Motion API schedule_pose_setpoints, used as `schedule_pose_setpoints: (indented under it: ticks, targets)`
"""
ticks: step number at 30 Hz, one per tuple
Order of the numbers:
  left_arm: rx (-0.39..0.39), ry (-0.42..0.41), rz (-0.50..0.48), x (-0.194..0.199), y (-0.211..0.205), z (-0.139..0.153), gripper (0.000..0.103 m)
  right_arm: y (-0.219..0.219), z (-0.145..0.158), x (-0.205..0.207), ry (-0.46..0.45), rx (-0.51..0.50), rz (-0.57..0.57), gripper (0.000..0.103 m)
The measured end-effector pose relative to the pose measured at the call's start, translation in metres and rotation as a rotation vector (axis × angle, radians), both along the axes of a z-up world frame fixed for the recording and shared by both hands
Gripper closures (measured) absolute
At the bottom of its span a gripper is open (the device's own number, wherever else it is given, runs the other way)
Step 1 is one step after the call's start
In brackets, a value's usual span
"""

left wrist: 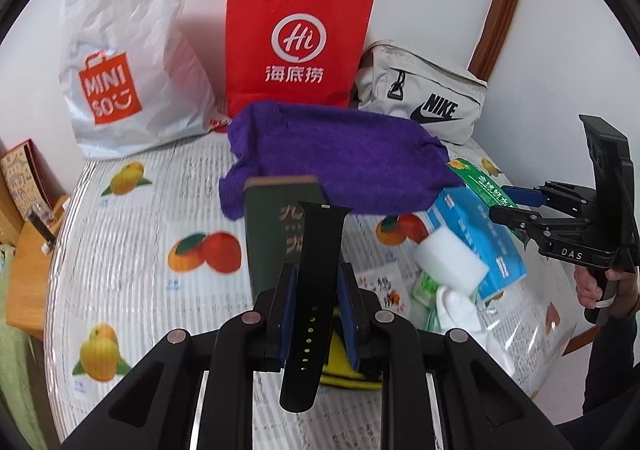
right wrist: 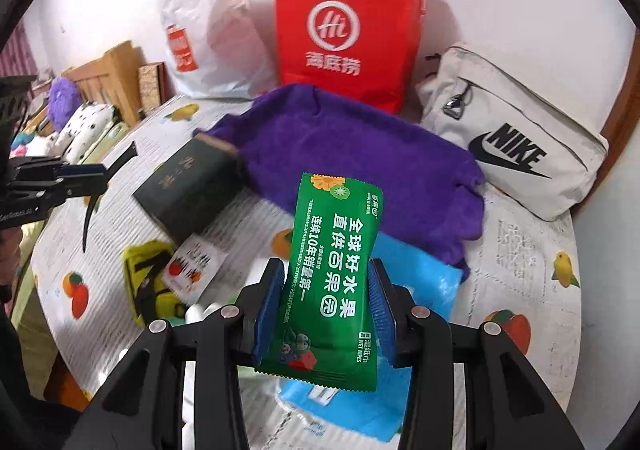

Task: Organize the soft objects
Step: 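Lower strap and green packet onto the purple towel and open both grippers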

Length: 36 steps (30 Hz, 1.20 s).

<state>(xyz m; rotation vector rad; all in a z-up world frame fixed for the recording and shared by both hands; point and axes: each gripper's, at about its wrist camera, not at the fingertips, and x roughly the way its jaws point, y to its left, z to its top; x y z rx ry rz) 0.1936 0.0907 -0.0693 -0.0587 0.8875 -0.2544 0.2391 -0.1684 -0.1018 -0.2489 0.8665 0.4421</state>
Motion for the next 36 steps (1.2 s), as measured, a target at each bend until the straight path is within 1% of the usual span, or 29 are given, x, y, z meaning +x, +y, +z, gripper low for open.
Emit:
schedule_pose_setpoints:
  ticks: [6, 10, 16, 21, 26, 30, 36]
  targets:
    - [0.009, -0.014, -0.001, 0.03, -0.008, 0.01, 0.083, -0.006, 0.007, 0.027, -0.01, 0.022, -0.039, 0.061]
    - [-0.001, -0.017, -0.003, 0.056, -0.011, 0.014, 0.083, -0.01, 0.005, 0.052, 0.004, 0.031, -0.078, 0.061]
    - [0.014, -0.005, 0.015, 0.1, -0.015, 0.013, 0.083, -0.017, 0.001, 0.088, 0.016, 0.051, -0.125, 0.061]
    - [0.002, 0.01, 0.028, 0.137, -0.015, 0.007, 0.083, -0.018, -0.007, 0.118, 0.042, 0.054, -0.153, 0.061]
    - [-0.006, 0.023, 0.038, 0.17, -0.018, 0.001, 0.083, -0.021, -0.019, 0.148, 0.059, 0.031, -0.187, 0.06]
    - [-0.01, 0.046, 0.036, 0.196, -0.023, -0.01, 0.083, -0.025, -0.029, 0.168, 0.085, 0.029, -0.205, 0.06]
    - [-0.01, 0.088, 0.038, 0.228, -0.029, -0.032, 0.083, -0.024, -0.047, 0.189, 0.126, -0.002, -0.221, 0.06]
